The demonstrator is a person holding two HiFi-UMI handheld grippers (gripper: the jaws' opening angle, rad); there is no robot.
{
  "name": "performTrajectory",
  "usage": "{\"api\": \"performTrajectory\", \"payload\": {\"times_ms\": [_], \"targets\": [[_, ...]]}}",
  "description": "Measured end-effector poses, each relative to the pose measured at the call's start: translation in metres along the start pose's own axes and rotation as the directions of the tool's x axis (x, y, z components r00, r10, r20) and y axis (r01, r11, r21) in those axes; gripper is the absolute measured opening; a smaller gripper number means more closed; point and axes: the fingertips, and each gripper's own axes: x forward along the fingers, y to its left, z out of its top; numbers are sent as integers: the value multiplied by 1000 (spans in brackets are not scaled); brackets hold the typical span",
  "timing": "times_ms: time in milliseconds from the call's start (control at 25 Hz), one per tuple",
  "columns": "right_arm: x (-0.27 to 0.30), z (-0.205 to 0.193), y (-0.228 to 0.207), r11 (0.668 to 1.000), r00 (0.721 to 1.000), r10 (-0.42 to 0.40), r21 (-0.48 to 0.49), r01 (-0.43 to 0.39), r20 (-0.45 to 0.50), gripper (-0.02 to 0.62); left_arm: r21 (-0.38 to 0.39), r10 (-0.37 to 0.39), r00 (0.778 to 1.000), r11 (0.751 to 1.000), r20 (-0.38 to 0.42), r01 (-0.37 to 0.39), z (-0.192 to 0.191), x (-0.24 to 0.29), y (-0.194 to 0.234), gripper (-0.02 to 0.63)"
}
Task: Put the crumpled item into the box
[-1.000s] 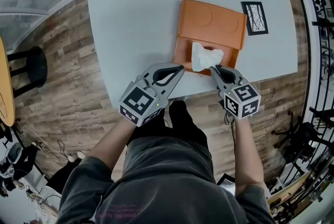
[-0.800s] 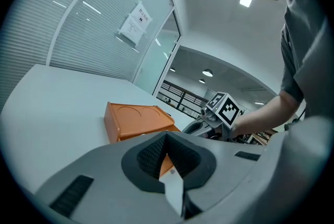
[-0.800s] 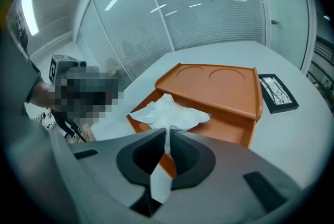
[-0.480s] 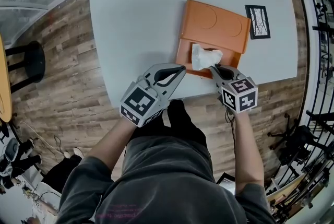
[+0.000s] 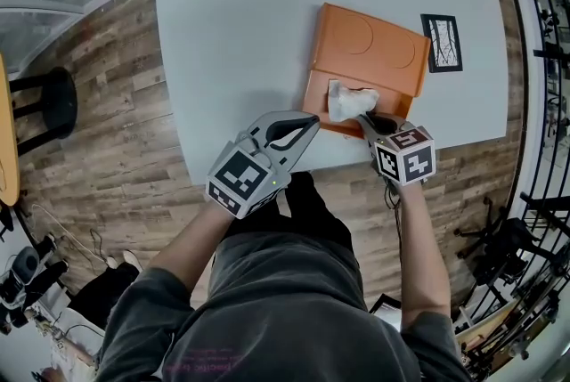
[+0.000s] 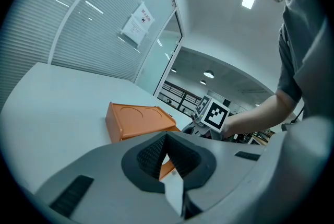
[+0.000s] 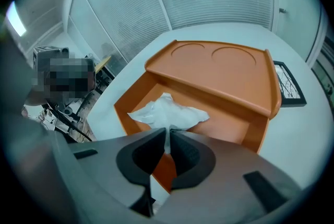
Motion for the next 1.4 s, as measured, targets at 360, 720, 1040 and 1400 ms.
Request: {"api": "performTrajectory", "payload": {"times_ms": [360, 720, 1040, 1400], "targets": [[8, 0, -3, 1000, 999, -4, -1, 4, -33, 32, -6, 0, 1000, 1000, -1, 0, -1, 0, 6, 12], [15, 0, -3, 1000, 998, -14, -18, 13, -60, 35, -5, -1, 1000, 1000, -4, 1, 0, 1, 7, 12], [21, -1, -4, 1000, 996, -14, -23, 12, -88, 40, 0, 0, 1000, 1000, -2, 0, 2, 1, 10, 12], [21, -6, -4, 999, 993, -33, -45, 29, -109, 72, 6, -4, 1000, 1000, -10, 4, 3, 2, 7, 12]]}}
